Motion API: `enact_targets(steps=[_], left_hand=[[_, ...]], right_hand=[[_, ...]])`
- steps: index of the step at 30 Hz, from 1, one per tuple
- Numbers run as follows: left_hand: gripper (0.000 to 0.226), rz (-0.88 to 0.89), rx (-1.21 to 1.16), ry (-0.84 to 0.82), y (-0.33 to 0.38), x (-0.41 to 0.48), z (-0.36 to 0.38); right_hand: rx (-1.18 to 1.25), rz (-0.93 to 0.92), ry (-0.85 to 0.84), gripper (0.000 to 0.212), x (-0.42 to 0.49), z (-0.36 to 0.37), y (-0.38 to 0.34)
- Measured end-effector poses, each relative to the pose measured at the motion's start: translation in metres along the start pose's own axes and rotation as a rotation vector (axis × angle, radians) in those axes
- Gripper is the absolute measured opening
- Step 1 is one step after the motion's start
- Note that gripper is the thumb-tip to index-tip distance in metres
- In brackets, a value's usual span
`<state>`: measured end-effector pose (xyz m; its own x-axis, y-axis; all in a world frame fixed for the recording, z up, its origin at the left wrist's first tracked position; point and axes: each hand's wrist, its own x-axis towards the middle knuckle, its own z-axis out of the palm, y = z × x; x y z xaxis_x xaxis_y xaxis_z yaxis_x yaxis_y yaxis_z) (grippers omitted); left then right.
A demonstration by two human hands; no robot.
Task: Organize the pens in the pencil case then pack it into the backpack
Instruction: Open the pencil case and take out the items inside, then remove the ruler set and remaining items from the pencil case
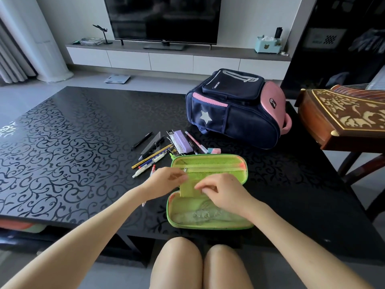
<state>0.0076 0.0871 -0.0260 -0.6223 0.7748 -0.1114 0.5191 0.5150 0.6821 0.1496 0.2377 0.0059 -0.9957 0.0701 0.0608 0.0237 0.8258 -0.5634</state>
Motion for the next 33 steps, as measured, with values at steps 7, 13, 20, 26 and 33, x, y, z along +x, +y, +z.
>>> enact_targets(steps=[7, 13, 20, 26, 33], left_hand=[[0.021, -0.315, 0.121, 0.502, -0.047, 0.034, -0.043], [0.017, -0.525, 0.197, 0.463, -0.09, 0.088, -0.065], [0.017, -0.409, 0.229, 0.36, -0.111, 0.124, -0.068], [0.024, -0.196, 0.294, 0.268, -0.125, 0.124, -0.066], [0.022, -0.123, 0.276, 0.302, -0.133, 0.122, -0.069]], right_hand=[[-0.003, 0.082, 0.11, 0.023, 0.065, -0.002, 0.001], [-0.107, 0.144, 0.096, 0.027, 0.118, 0.006, 0.012], [-0.186, 0.131, 0.002, 0.026, 0.233, 0.025, 0.031], [-0.259, 0.103, -0.18, 0.03, 0.316, 0.052, 0.04], [-0.267, 0.049, -0.434, 0.036, 0.349, 0.05, 0.055]])
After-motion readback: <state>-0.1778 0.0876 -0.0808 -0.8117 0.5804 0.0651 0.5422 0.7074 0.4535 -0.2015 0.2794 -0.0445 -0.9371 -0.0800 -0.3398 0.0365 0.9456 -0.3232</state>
